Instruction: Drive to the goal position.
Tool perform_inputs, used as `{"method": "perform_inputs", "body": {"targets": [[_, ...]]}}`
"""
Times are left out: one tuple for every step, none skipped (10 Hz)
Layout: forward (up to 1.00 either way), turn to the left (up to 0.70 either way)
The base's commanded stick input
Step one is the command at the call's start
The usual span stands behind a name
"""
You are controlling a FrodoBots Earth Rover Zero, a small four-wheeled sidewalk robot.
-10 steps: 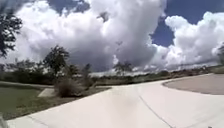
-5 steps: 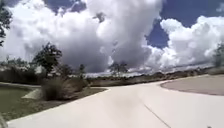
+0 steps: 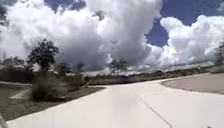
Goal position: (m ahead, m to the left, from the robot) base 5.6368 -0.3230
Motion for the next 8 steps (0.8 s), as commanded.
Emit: {"method": "perform_inputs", "body": {"targets": [[0.85,0.00],[0.85,-0.34],[0.85,-0.34],[0.85,-0.16],[0.85,0.00],[0.85,0.00],[0.85,0.00],[0.85,0.00]]}}
